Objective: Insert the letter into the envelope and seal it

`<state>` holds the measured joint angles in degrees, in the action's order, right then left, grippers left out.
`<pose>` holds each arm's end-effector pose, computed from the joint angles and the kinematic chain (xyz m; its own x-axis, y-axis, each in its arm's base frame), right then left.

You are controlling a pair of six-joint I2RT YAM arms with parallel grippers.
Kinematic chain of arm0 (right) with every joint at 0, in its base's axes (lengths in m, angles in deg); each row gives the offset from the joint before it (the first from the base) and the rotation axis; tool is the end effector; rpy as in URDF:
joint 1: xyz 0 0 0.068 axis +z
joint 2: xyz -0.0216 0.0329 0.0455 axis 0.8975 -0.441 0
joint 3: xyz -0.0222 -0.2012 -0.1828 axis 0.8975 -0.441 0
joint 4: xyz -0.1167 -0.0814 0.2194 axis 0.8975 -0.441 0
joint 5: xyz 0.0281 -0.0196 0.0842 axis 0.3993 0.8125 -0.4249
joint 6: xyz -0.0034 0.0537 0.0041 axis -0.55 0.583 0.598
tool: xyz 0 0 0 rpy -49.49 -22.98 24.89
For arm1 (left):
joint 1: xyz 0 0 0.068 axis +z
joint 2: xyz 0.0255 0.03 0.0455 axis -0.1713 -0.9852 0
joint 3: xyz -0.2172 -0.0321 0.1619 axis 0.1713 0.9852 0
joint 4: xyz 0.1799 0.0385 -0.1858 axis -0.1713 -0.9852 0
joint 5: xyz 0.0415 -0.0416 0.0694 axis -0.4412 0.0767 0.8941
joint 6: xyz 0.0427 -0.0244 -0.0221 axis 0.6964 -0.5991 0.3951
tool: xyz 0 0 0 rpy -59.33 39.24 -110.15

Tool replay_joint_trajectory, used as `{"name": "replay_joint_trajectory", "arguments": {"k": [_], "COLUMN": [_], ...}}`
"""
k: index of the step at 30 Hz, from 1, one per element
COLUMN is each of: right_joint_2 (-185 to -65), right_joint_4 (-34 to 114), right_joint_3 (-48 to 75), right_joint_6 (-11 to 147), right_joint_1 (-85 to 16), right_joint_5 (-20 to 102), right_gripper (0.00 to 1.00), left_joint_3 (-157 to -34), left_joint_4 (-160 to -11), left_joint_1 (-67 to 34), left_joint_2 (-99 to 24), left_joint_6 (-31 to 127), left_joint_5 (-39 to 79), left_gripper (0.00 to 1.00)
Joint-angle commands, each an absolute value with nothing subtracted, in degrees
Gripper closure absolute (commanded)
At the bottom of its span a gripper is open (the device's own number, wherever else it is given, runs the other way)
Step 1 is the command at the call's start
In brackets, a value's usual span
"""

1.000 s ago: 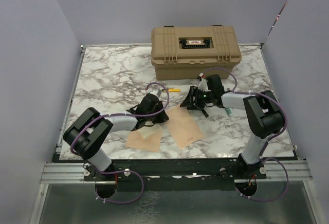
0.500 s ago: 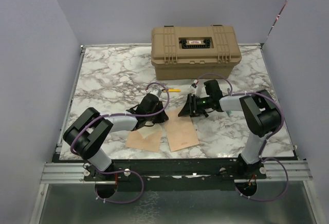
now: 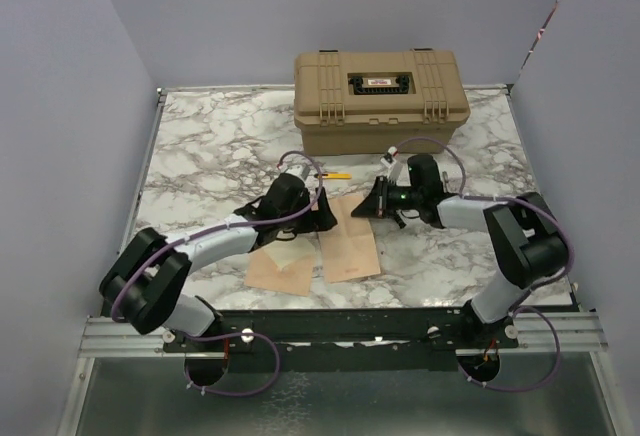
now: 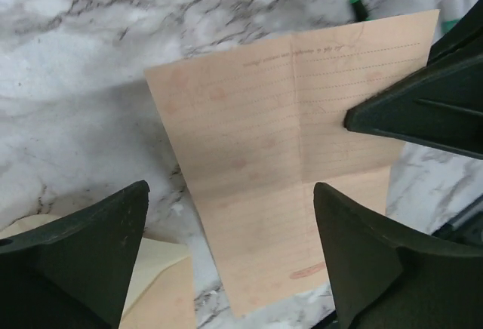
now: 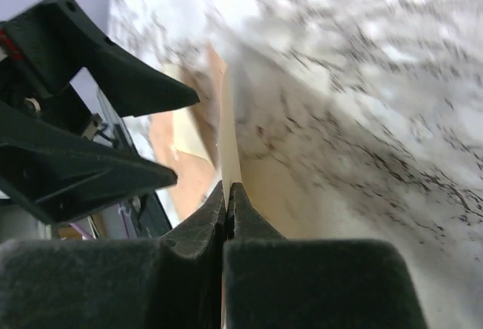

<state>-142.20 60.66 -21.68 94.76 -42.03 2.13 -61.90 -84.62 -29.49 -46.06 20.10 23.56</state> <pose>0.2839 0.1415 0.1372 -0.9137 0.0446 -0.4039 -0.3340 0.4837 0.8090 0.2209 -0.1848 0.1703 -0.8321 -0.1404 -0.5366 0.1903 0.8365 -0.5139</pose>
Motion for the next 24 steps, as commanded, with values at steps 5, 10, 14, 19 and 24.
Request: {"name": "replay_joint_trajectory", "arguments": {"k": [5,10,14,19,24], "right_joint_2": [-124.4,-118.6,-114.7,-110.4,-108.0], "right_joint_4": [58.3,58.6,59.8,57.8,58.3], "right_joint_3": [-19.3,-17.0,-15.5,-13.3,-12.1], "right_joint_6": [98.3,104.6,109.7,114.1,116.3], "right_joint_1": [-41.8,-41.8,-41.8,-41.8,-41.8], "right_joint_5": [14.2,15.3,15.9,18.2,19.1], "right_gripper": [1.00,1.00,1.00,1.00,1.00], "left_joint_3": [-70.4,-74.1,-75.9,-76.4,-75.5], "left_joint_4": [-92.7,-94.6,-95.3,-95.3,-91.0], "left_joint_1": [-27.8,-26.6,-24.3,-18.6,-14.8], "left_joint_2": [-34.0,-31.0,-30.4,-29.8,-28.8], "left_joint_6": [20.2,21.1,21.4,20.6,16.8], "left_joint_5": [21.5,17.4,11.6,1.2,-10.7], "left_gripper": [0.01,0.01,0.01,0.01,0.17]}}
